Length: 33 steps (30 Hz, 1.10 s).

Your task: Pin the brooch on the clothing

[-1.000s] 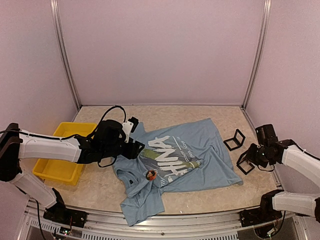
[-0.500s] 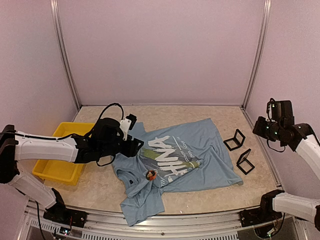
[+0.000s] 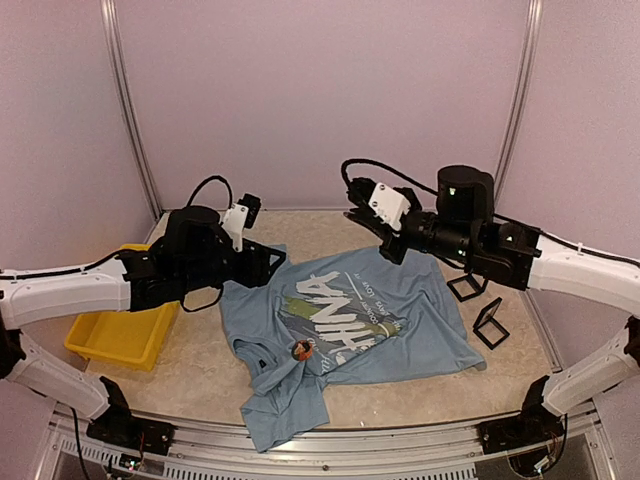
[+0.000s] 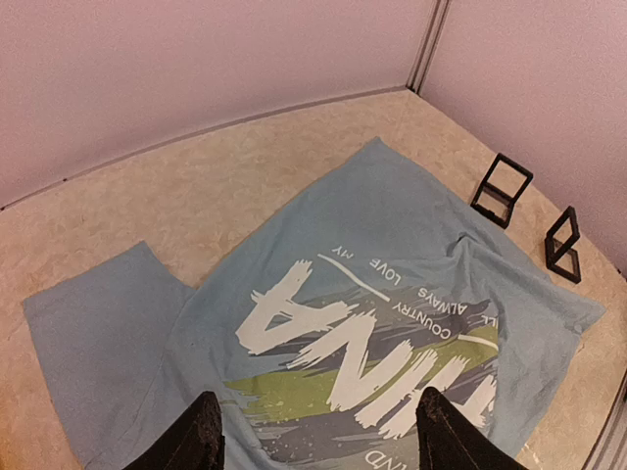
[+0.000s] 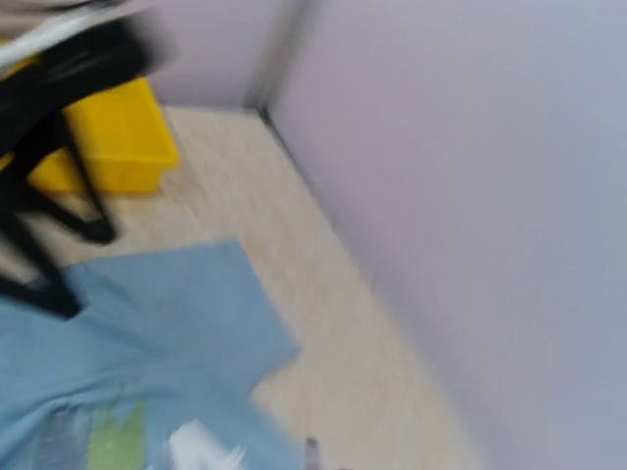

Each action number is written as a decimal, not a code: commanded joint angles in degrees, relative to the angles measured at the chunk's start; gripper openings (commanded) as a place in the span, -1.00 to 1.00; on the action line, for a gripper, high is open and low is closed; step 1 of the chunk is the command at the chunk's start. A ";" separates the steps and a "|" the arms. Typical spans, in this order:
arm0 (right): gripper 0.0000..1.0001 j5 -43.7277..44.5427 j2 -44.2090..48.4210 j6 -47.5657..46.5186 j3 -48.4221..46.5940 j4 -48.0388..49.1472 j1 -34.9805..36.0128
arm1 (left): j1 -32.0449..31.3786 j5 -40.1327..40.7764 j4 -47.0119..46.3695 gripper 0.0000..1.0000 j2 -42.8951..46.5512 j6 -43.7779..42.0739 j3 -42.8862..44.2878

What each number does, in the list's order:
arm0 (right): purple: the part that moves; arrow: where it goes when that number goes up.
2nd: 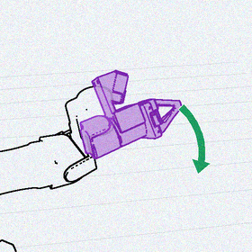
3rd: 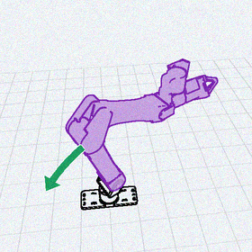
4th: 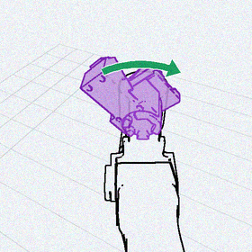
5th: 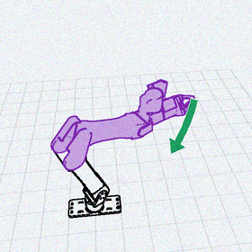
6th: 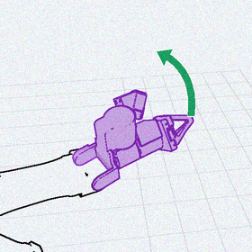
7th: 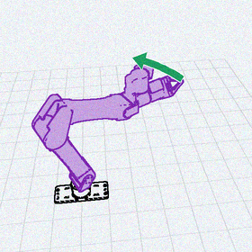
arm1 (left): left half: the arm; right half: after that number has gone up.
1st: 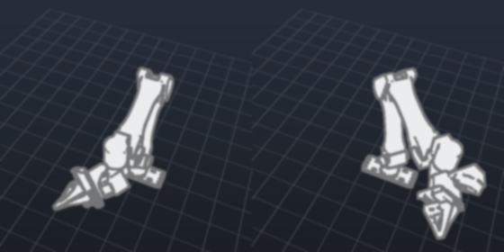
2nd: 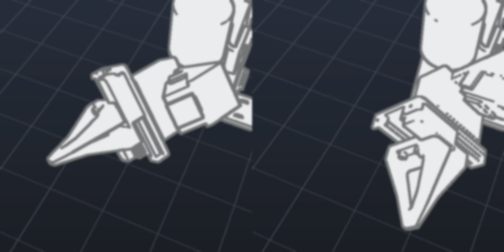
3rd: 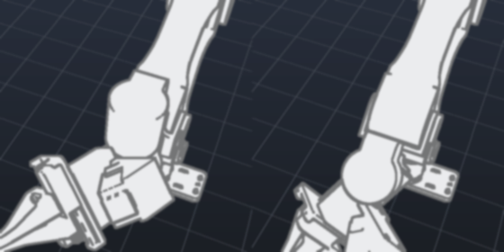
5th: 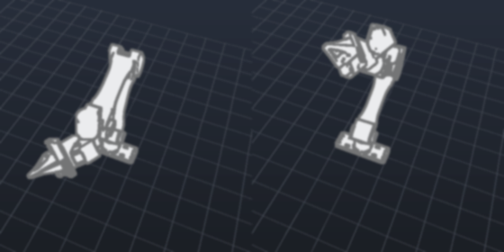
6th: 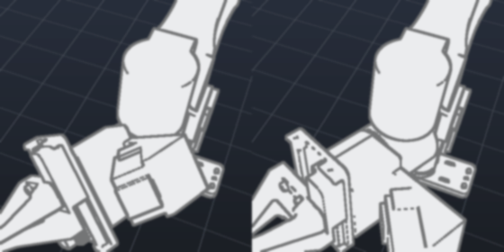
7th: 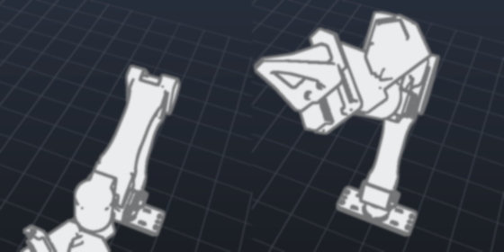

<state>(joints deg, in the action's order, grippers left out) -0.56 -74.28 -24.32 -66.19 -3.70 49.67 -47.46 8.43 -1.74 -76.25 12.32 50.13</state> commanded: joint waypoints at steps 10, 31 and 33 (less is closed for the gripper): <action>-1.00 2.94 -7.81 -62.96 15.77 57.30 10.21 | 4.88 -23.62 -9.39 0.47 11.02 14.44 2.79; -1.00 0.87 -14.52 -86.13 16.98 65.88 13.85 | 4.27 -38.60 -17.73 0.24 2.65 18.87 8.38; -1.00 0.80 -14.79 -86.41 16.72 65.34 14.04 | 4.14 -39.12 -17.90 0.13 2.13 18.97 8.64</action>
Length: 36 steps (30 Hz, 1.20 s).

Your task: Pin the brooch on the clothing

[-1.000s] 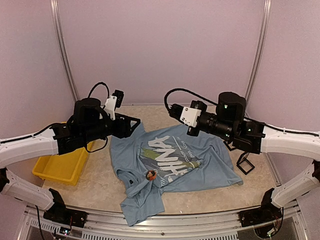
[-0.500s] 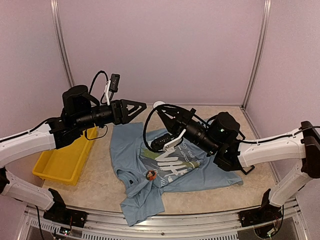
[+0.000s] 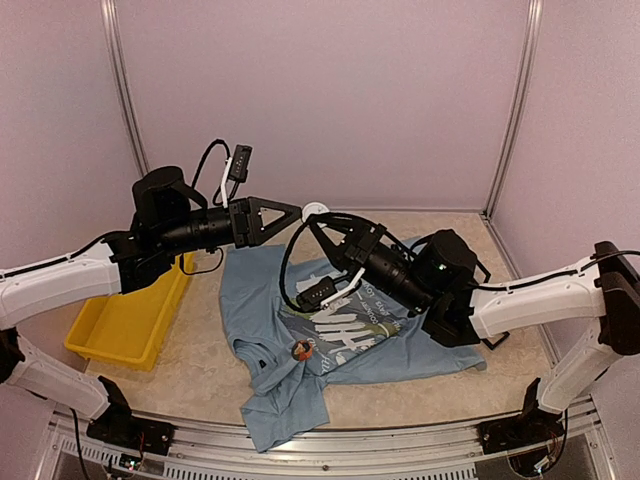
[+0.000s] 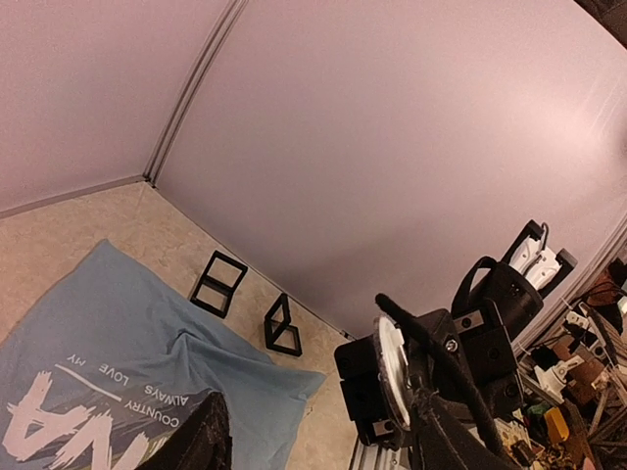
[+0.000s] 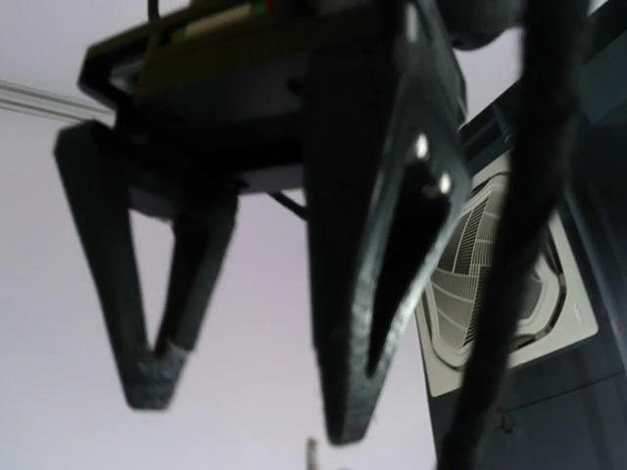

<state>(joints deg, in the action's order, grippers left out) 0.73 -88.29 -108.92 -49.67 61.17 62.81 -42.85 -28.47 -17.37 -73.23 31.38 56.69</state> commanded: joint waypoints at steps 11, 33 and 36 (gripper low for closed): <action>-1.00 0.12 -2.42 -2.84 -0.64 1.03 1.17 | -0.73 -4.89 -2.02 -0.80 -2.15 -0.74 2.74; -1.00 0.33 -3.11 -4.28 -1.91 2.17 1.19 | 0.14 -11.41 2.51 -1.00 -3.35 -2.06 3.49; -1.00 0.30 -3.48 -4.41 -2.17 2.89 1.20 | 0.11 -12.98 2.63 -1.00 -3.51 -2.32 3.58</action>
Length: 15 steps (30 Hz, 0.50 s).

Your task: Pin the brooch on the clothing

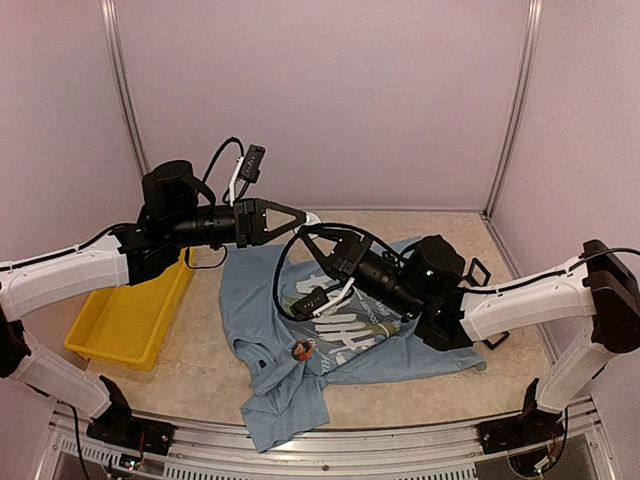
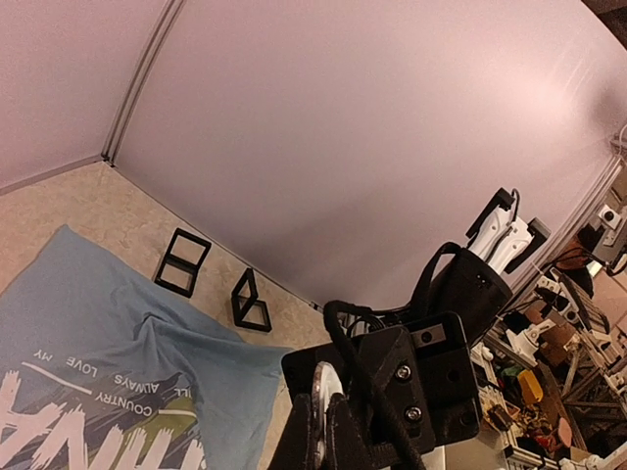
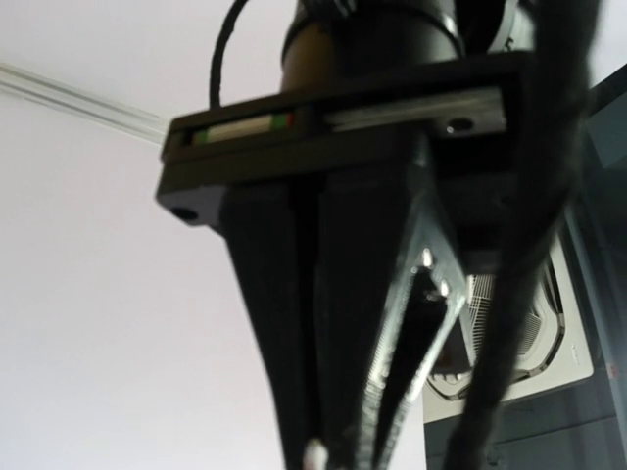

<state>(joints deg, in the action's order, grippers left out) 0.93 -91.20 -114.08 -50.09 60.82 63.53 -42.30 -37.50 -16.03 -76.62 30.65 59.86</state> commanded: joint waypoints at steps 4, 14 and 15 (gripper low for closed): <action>-1.00 0.12 -0.65 0.78 -1.86 3.07 0.43 | -0.54 -4.36 1.45 -1.00 0.05 -2.00 0.16; 0.52 1.36 -1.37 4.99 -1.26 4.71 0.51 | 0.67 3.29 -4.58 -1.00 5.26 -1.07 -4.74; 0.60 1.29 -1.09 6.00 -1.03 4.50 0.47 | 0.80 4.23 -5.31 -1.00 6.37 -1.15 -5.35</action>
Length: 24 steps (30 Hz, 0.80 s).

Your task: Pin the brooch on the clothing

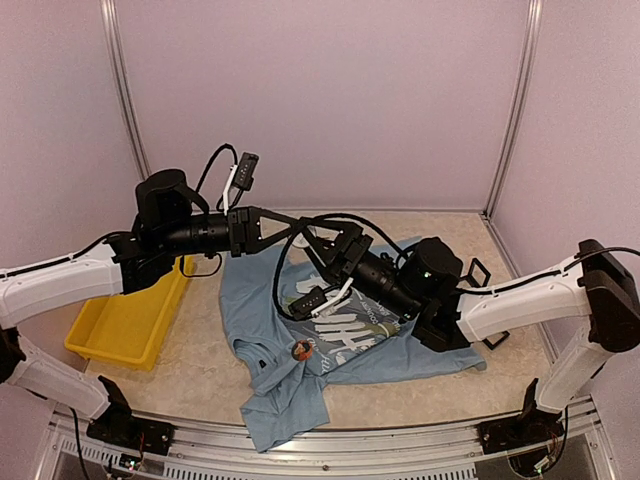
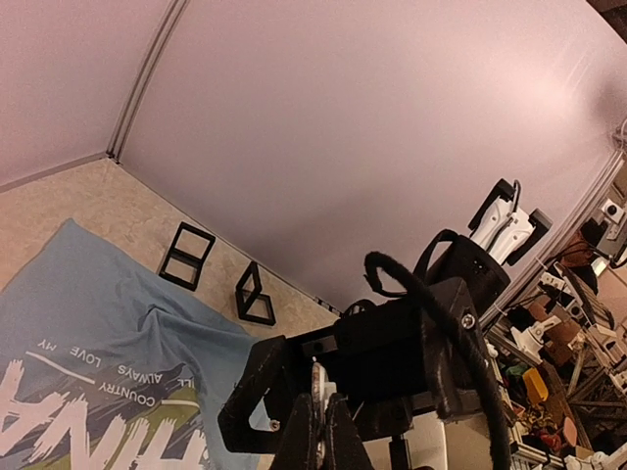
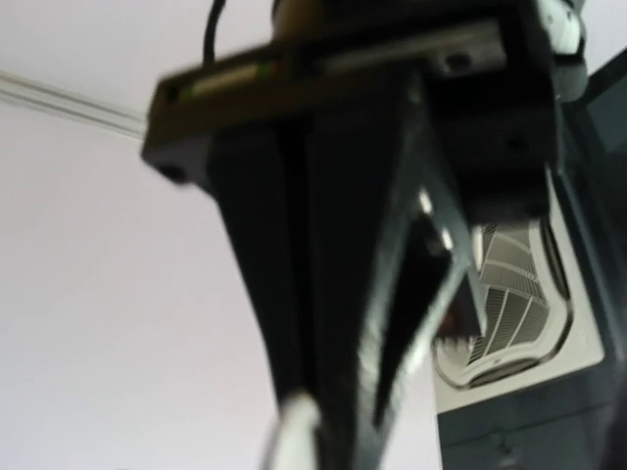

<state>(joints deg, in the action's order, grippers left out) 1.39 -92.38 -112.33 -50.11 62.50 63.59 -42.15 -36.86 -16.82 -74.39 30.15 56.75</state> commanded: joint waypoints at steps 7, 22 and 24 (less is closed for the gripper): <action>0.79 3.23 7.41 38.43 -4.42 -7.23 1.18 | 0.43 9.13 -3.29 -1.00 7.72 -5.13 -4.47; 0.14 -57.11 7.32 117.67 -23.61 -47.89 -19.72 | -12.09 22.76 -12.56 -1.00 17.04 -27.89 -14.88; 0.00 -62.10 5.38 120.28 -23.67 -46.20 -19.66 | -12.44 23.50 -12.86 -1.00 17.57 -28.45 -15.52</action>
<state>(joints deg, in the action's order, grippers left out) -43.38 -82.11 -7.05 -73.08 21.98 44.03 -53.89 -15.84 -24.23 -58.52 7.33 43.00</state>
